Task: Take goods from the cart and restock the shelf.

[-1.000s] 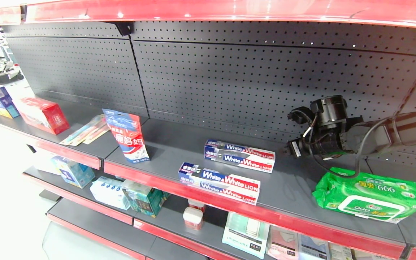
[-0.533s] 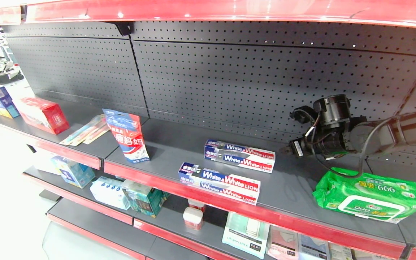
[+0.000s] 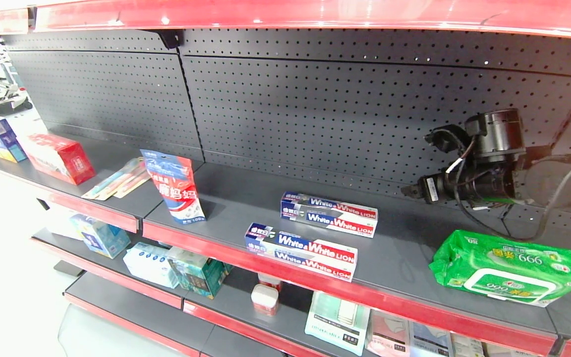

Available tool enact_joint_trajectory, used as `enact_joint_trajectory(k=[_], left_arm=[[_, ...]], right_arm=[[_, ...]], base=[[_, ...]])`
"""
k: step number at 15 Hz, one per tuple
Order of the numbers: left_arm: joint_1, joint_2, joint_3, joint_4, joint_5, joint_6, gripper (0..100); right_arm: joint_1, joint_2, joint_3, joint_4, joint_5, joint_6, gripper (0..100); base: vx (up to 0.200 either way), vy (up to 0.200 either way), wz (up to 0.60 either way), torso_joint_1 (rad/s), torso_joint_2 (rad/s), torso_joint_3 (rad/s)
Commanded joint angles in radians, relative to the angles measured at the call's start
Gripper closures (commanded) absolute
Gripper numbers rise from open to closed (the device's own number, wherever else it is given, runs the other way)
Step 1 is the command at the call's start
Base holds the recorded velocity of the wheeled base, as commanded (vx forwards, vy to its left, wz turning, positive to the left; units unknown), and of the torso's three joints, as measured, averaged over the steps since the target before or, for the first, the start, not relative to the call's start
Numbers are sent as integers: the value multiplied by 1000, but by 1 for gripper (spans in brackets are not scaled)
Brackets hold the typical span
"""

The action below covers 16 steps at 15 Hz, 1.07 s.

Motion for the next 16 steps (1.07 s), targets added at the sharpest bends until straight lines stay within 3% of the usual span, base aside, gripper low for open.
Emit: enact_joint_trajectory(k=[1, 4, 6, 8, 10, 14, 16], left_arm=[[0, 0, 0, 0, 0, 0, 0], [0, 0, 0, 0, 0, 0, 0], [0, 0, 0, 0, 0, 0, 0], [0, 0, 0, 0, 0, 0, 0], [0, 0, 0, 0, 0, 0, 0], [1, 0, 0, 0, 0, 0, 0], [0, 0, 0, 0, 0, 0, 0]], right_arm=[[7, -214, 121, 0, 1, 42, 0], [-2, -420, 240, 0, 1, 56, 0], [-2, -596, 387, -9, 10, 57, 0], [21, -891, 641, -39, 73, 47, 0], [1, -1113, 794, -39, 84, 44, 0], [-71, -1348, 927, -29, 67, 94, 0], [-131, -1388, 961, -27, 7, 86, 0]], base=[[0, 0, 0, 0, 0, 0], [0, 0, 0, 0, 0, 0], [0, 0, 0, 0, 0, 0], [0, 0, 0, 0, 0, 0], [0, 0, 0, 0, 0, 0], [0, 0, 0, 0, 0, 0], [0, 0, 0, 0, 0, 0]])
